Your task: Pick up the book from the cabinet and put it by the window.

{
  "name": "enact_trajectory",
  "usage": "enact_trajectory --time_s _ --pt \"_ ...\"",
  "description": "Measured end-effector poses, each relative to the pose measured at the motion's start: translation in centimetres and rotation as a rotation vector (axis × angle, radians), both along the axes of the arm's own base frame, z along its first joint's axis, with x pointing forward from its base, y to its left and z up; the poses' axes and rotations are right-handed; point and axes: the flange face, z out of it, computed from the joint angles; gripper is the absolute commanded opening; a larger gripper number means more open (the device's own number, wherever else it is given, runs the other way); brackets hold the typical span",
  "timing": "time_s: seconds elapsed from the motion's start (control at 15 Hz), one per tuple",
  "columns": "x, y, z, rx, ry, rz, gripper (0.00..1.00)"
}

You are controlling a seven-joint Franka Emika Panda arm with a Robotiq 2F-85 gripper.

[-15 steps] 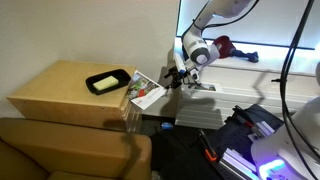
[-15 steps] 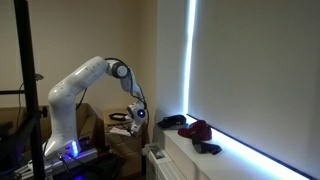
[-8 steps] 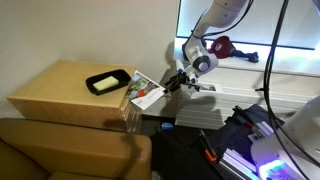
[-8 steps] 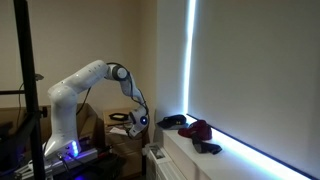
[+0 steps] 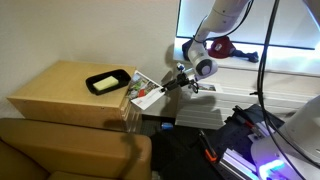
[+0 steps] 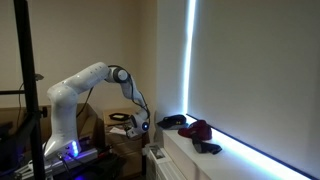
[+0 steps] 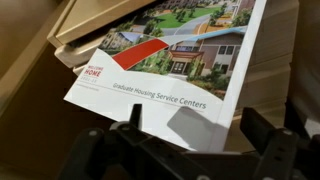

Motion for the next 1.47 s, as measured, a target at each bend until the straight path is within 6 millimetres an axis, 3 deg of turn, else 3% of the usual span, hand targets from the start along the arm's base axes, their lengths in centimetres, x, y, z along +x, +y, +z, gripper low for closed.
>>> enact_trajectory --time_s 0.33,0.6,0.67,0.8,1.33,1.47 --pt "-1.0 0.1 -4.0 0.194 0.158 -0.089 1.00" --pt "-1.0 0.2 -4.8 0.209 0.176 -0.095 1.00" --pt "-1.0 0.3 -4.8 0.208 0.176 -0.093 0.75" --pt "-0.7 0.7 -4.6 0.221 0.167 -0.101 0.68" --pt "1.4 2.8 -2.9 0.257 0.110 -0.112 0.10" --pt "1.5 3.0 -2.9 0.255 0.110 -0.107 0.02"
